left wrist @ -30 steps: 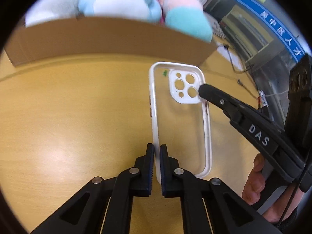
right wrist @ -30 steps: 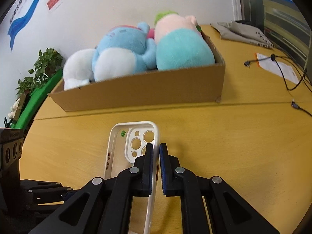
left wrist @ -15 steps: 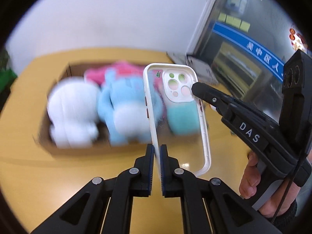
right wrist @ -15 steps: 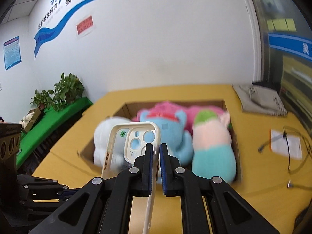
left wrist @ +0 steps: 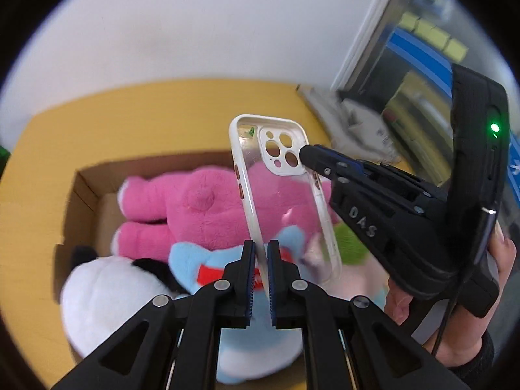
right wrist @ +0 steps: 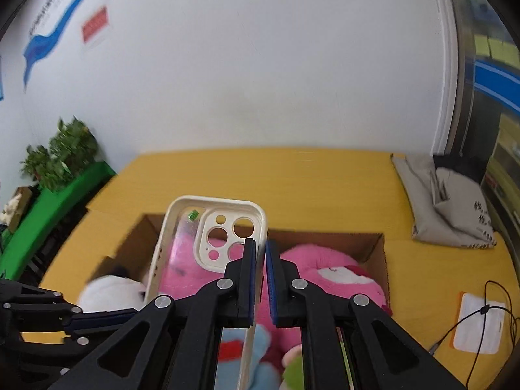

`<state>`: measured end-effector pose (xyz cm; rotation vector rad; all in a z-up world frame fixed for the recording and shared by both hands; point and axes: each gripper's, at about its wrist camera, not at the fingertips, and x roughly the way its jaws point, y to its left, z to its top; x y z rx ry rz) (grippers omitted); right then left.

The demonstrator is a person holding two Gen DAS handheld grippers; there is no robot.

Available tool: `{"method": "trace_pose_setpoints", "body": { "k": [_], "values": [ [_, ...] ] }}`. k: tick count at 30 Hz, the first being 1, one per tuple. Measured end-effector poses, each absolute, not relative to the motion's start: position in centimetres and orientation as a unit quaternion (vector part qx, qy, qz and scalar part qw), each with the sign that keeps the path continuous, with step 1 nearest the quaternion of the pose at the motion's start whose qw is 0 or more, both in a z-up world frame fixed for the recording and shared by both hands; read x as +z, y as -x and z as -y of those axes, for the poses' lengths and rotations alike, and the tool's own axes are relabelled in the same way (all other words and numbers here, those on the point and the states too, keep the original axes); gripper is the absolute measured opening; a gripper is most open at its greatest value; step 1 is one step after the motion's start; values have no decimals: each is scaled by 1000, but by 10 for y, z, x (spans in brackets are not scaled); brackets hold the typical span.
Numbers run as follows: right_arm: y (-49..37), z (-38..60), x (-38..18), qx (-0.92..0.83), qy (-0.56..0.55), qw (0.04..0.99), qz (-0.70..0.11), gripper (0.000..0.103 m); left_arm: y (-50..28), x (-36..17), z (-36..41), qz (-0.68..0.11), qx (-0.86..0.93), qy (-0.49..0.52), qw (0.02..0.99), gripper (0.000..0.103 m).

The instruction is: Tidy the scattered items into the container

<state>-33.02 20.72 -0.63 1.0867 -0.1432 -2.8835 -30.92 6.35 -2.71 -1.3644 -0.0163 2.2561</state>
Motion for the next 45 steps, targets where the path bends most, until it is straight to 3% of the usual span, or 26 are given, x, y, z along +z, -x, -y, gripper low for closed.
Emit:
{"method": "trace_pose_setpoints", "body": {
  "k": [4, 7, 8, 9, 10, 11, 13, 15, 17, 23, 29, 45],
  "values": [
    [357, -214, -66, -904, -424, 18, 41, 7, 331, -59, -67, 24, 808, 529, 256, 7],
    [354, -212, -74, -902, -430, 11, 29, 9, 327, -53, -64, 29, 813, 523, 254, 7],
    [350, -210, -69, -906, -422, 12, 27, 15, 324, -50, -62, 29, 817, 518, 251, 8],
    [343, -209, -60, -911, -411, 11, 24, 47, 317, -46, -57, 30, 823, 511, 244, 8],
    [334, -209, -51, -917, -398, 6, 21, 90, 311, -40, -53, 31, 830, 504, 238, 10],
    [322, -210, -41, -924, -383, 1, 21, 103, 304, -35, -47, 32, 836, 495, 235, 16],
    [295, -214, -23, -934, -357, 5, 26, 102, 279, -20, -31, 33, 854, 465, 231, 37],
    [262, -221, -10, -941, -334, 21, 37, 103, 246, -6, -13, 26, 881, 421, 213, 71],
    [224, -224, -3, -946, -320, 34, 45, 103, 212, 5, 3, 18, 906, 376, 193, 78],
    [114, -195, -7, -955, -297, 26, 13, 103, 117, -3, 31, -5, 945, 299, 136, 80],
    [49, -168, -19, -958, -288, 7, 8, 103, 52, -31, 30, 20, 940, 317, 121, 80],
    [0, -171, -18, -957, -288, -15, -1, 103, 1, -19, 22, 17, 949, 295, 107, 83]
  ]
}}
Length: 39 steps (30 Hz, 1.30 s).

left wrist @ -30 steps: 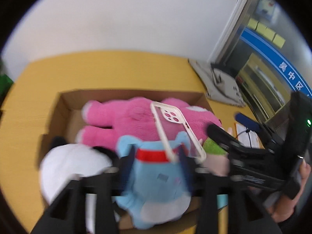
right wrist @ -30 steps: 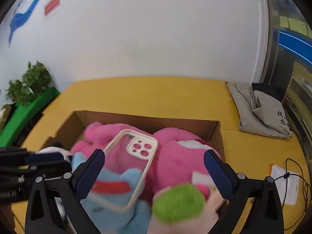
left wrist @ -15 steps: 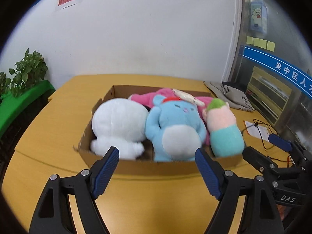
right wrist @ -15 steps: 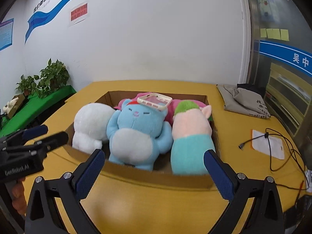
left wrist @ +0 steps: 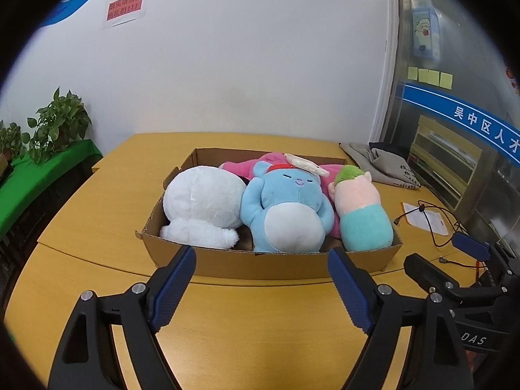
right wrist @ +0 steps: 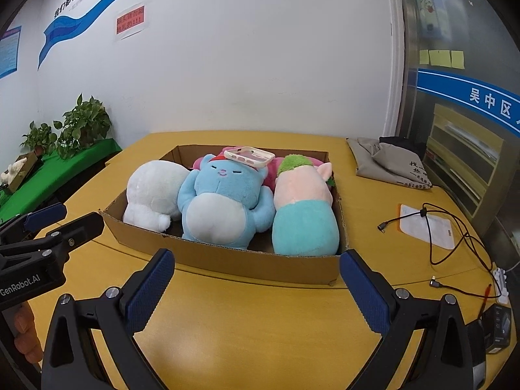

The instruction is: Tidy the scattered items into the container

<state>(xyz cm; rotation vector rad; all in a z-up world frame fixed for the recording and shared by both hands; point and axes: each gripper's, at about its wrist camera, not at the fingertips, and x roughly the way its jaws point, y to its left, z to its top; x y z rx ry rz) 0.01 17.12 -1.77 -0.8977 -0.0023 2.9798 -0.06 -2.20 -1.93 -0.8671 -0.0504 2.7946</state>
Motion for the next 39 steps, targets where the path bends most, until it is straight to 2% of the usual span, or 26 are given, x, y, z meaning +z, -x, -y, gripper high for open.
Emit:
{"method": "trace_pose_setpoints", "body": {
  "k": [7, 39],
  "values": [
    [-1, -171, -20, 958, 288, 16, 4, 103, -2, -26, 13, -6, 947, 303, 107, 86],
    [15, -178, -45, 950, 312, 17, 0, 103, 18, -53, 19, -2, 938, 334, 90, 86]
  ]
}}
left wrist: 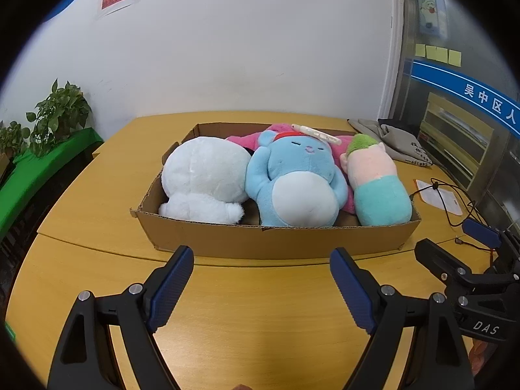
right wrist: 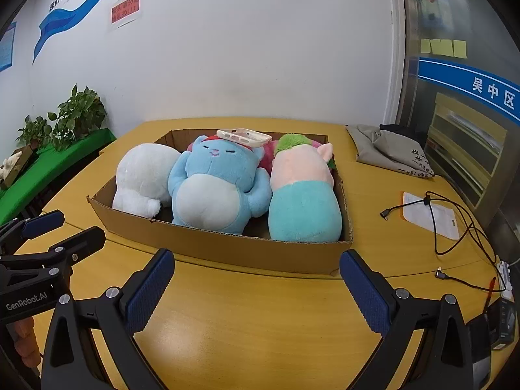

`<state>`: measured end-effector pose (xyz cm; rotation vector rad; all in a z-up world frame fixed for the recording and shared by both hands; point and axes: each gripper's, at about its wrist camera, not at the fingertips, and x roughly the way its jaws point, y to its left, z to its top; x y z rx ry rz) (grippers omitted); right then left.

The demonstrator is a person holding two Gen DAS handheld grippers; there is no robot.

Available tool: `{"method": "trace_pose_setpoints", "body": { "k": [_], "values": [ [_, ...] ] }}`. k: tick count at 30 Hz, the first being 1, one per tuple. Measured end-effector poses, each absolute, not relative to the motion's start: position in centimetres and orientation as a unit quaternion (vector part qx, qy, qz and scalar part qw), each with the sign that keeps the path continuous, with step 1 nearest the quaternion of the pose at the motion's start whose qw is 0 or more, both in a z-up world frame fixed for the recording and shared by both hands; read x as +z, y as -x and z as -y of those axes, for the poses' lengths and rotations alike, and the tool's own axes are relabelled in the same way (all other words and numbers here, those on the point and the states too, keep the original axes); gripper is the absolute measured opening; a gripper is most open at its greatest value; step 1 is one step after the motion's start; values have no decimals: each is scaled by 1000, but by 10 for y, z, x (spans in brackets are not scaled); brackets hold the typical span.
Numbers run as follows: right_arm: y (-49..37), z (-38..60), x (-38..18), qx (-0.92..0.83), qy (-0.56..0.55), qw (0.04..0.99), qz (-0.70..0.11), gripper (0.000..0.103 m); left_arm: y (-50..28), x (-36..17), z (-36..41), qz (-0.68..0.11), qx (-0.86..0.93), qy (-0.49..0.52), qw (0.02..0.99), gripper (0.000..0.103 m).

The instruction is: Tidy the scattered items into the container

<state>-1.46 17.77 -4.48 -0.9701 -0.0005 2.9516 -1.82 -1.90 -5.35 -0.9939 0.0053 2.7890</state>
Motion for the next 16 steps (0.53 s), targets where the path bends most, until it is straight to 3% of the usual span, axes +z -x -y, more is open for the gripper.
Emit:
{"method": "trace_pose_setpoints", "body": {
  "k": [16],
  "values": [
    [15, -182, -60, 945, 326, 24, 0, 103, 14, -67, 12, -27, 936, 344, 74, 86]
  ]
}}
